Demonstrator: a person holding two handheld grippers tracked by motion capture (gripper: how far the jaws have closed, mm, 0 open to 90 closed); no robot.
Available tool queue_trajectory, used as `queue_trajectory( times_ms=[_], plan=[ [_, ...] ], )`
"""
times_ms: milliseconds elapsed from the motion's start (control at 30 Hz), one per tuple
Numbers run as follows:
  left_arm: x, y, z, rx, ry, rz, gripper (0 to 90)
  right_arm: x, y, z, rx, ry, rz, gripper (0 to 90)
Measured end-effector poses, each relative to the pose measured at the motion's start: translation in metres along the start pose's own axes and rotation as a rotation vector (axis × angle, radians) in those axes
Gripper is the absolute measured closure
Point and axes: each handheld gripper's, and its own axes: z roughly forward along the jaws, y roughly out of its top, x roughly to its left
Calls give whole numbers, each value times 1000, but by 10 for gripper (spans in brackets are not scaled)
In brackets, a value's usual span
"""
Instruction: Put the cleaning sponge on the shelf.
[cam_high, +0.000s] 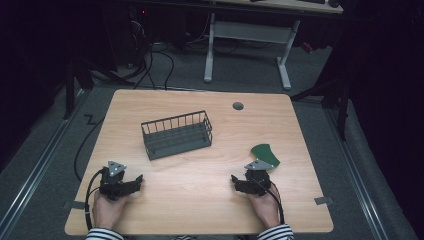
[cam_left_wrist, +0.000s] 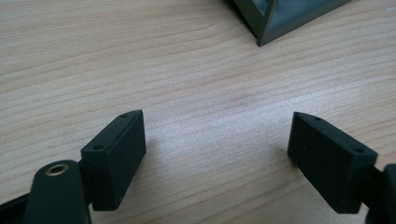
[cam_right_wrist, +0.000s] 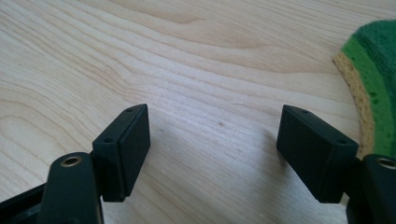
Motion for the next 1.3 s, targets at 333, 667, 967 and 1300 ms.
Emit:
queue_trajectory(
  times_ms=[333, 667, 967, 1300],
  plan=[
    [0, 3, 0, 3, 3, -20, 237, -5, -2, -5, 8, 25, 2, 288],
    [-2, 12, -4, -13, -71, -30, 316, -17, 11, -23, -116, 124, 73, 529],
    [-7, 30, -5, -20, -81, -11, 360, -21, 29, -20, -131, 162, 80, 573],
    [-11, 50, -1, -9, -76, -9, 361, -22, 54, -9, -135, 167, 75, 561]
  ],
)
